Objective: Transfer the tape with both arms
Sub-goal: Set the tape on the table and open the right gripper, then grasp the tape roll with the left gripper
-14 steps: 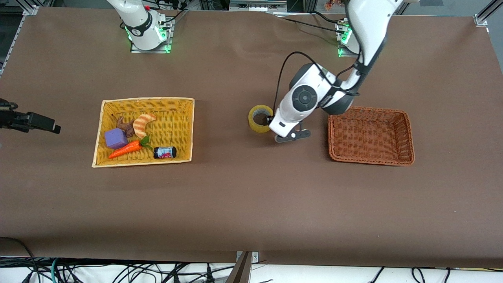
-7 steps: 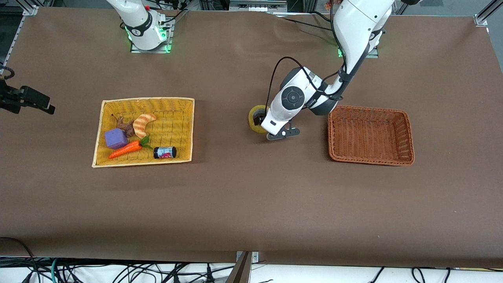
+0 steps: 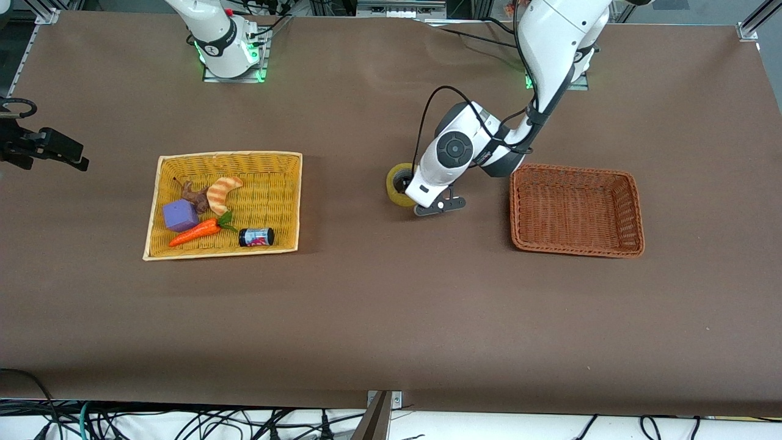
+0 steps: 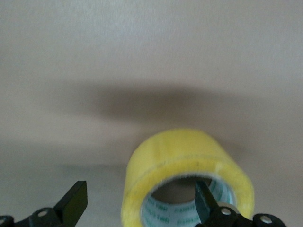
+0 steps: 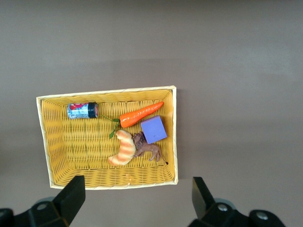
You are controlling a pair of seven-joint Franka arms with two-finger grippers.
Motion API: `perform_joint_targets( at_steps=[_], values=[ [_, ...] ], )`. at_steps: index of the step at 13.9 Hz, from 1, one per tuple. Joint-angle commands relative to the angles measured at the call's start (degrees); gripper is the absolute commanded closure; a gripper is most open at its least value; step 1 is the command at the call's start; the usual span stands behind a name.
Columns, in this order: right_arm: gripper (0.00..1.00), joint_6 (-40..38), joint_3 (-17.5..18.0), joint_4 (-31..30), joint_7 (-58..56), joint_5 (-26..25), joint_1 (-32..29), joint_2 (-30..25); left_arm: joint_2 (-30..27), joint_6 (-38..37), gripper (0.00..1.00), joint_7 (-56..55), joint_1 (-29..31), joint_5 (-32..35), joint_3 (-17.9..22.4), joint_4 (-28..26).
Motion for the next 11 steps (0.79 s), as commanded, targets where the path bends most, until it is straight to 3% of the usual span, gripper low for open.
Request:
perform_joint_targets(
  at_steps=[1, 8, 10, 11],
  values=[
    [0.00, 0.6, -0.5, -0.2, -1.0, -0.9, 0.5, -0.3, -2.5, -2.1, 0.00, -0.8, 0.2, -0.5, -1.7, -2.0],
    [0.00, 0.6, -0.3, -0.2, -1.0, -2.0, 0.8, 0.2, 0.1, 1.0, 0.00, -0.1, 0.2, -0.5, -1.3, -2.1],
    [0.00, 0.4, -0.3, -0.2, -1.1, -2.2, 0.8, 0.2, 0.8, 1.4, 0.08, -0.2, 0.2, -0.5, -1.2, -1.9],
    [0.00, -0.2, -0.3, -0.2, -1.1, -2.1, 0.8, 0.2, 1.0, 2.0, 0.22, -0.2, 0.2, -0.6, -1.2, -2.0]
  ],
)
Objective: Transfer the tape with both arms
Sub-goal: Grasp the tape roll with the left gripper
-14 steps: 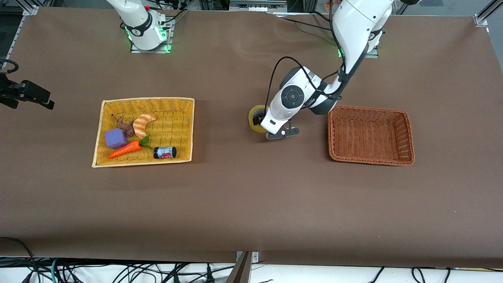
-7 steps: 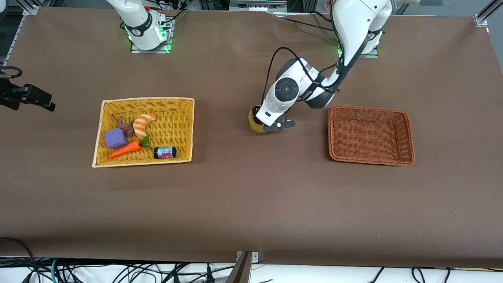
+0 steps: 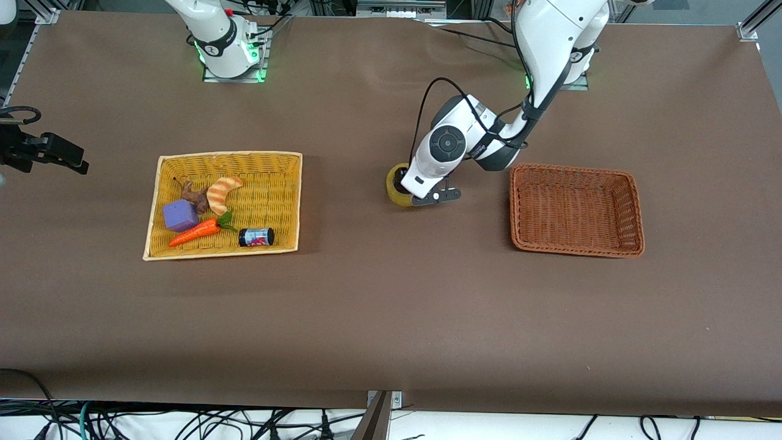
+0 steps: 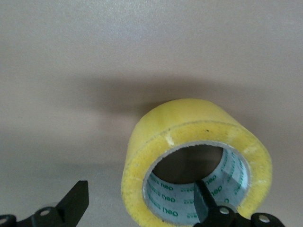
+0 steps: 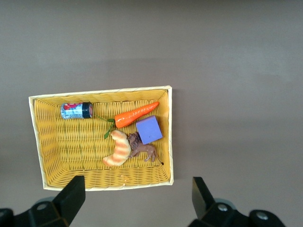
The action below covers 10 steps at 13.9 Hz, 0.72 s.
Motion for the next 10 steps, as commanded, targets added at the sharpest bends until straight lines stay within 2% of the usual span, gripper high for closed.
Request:
perform_joint_targets(
  at_steps=[1, 3, 7, 10],
  values=[
    [0.00, -0.5, -0.1, -0.2, -0.9, -0.8, 0.3, -0.2, 0.3, 1.8, 0.53, 0.4, 0.0, -0.5, 0.1, -0.5],
    [0.00, -0.5, -0.1, -0.2, -0.9, -0.8, 0.3, -0.1, 0.3, 1.7, 1.00, 0.5, -0.1, -0.4, 0.1, -0.6],
    [0.00, 0.0, -0.1, -0.2, -0.8, -0.8, 0.3, 0.6, -3.6, -2.3, 1.00, 0.4, 1.2, -0.4, 0.1, -0.6],
    [0.00, 0.1, -0.1, -0.2, -0.7, -0.7, 0.4, 1.0, -9.6, -7.5, 1.00, 5.4, 6.8, -0.4, 0.0, -0.7]
  ],
)
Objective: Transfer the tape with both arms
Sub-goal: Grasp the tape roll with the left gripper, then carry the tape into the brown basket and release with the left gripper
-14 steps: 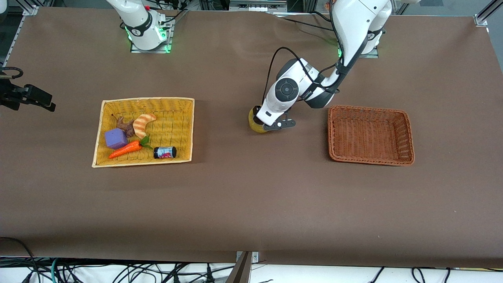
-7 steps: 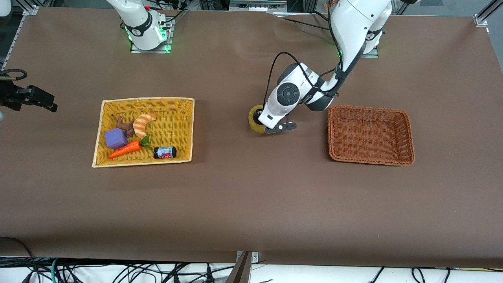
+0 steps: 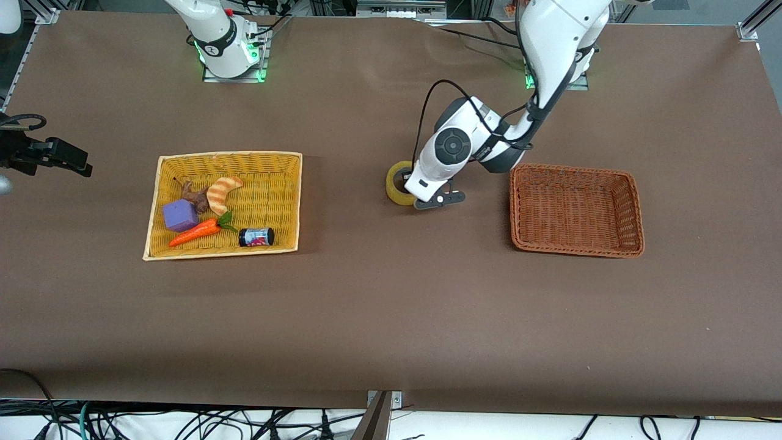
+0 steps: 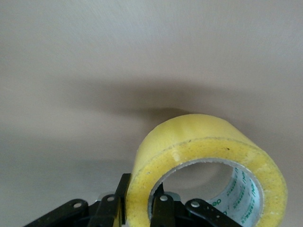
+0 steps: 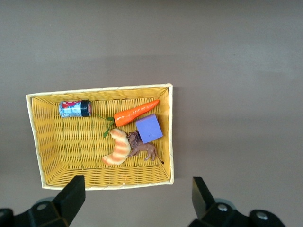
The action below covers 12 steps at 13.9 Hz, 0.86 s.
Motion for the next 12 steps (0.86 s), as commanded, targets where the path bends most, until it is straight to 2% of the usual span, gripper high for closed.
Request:
perform_joint_targets(
  at_steps=[1, 4, 6, 9, 12],
  values=[
    [0.00, 0.3, -0.1, -0.2, -0.7, -0.6, 0.4, -0.1, -8.3, -6.7, 1.00, 7.6, 6.4, -0.4, -0.2, -1.2],
    [0.00, 1.0, 0.0, -0.1, -0.6, -0.4, 0.6, 0.0, -14.8, -12.5, 1.00, 22.1, 13.8, -0.4, 0.2, -3.7],
    [0.00, 1.0, 0.0, -0.1, -0.6, -0.3, 0.7, 0.0, -17.1, -14.4, 1.00, 32.7, 15.7, -0.4, 4.8, -5.7],
    [0.00, 1.0, 0.2, -0.1, -0.4, -0.4, 0.8, 0.6, -16.5, -13.8, 1.00, 47.5, 15.8, 1.2, 13.5, -7.8],
    [0.00, 1.7, 0.2, -0.1, -0.4, -0.3, 0.8, 0.7, -15.7, -8.8, 1.00, 50.7, 16.8, 6.8, 16.6, -12.3]
  ],
)
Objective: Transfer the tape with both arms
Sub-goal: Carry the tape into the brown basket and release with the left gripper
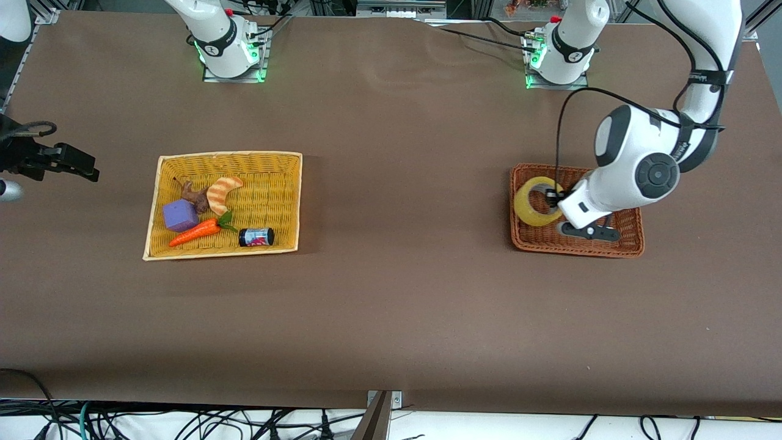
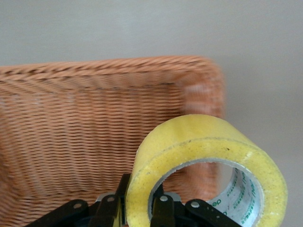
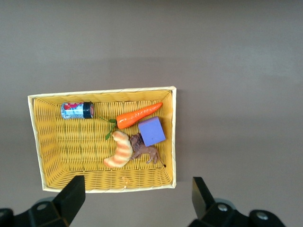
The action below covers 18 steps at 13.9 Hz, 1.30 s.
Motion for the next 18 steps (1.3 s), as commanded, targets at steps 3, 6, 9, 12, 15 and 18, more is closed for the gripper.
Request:
perform_joint_targets(
  at_steps=[3, 6, 9, 12, 15, 18],
  values=[
    [0.00, 0.6, 0.1, -0.1, -0.4, -0.2, 0.3, -0.2, 1.8, 13.8, 1.00, 4.7, 0.3, 4.6, 2.8, -8.1],
    [0.00, 0.6, 0.1, -0.1, -0.5, -0.2, 0.3, 0.2, 3.4, 17.4, 0.56, 5.1, 0.3, 5.6, 3.1, -9.6],
    [0.00, 0.5, 0.1, -0.1, -0.6, -0.2, 0.3, 0.2, 2.7, 16.7, 0.00, 5.1, 0.3, 5.8, 3.5, -9.5],
    [0.00, 0.6, 0.1, -0.1, -0.6, -0.1, 0.3, 0.3, -1.7, 11.5, 0.00, 4.9, 0.4, 5.7, 3.5, -8.4],
    [0.00, 0.6, 0.1, -0.1, -0.5, -0.1, 0.3, 0.4, -8.5, 3.4, 0.00, 4.8, 0.5, 5.5, 3.5, -2.4],
    [0.00, 0.5, 0.1, -0.1, -0.5, -0.1, 0.3, 0.4, -10.1, -14.5, 0.00, 4.2, 0.5, 4.9, 2.8, 11.8]
  ],
)
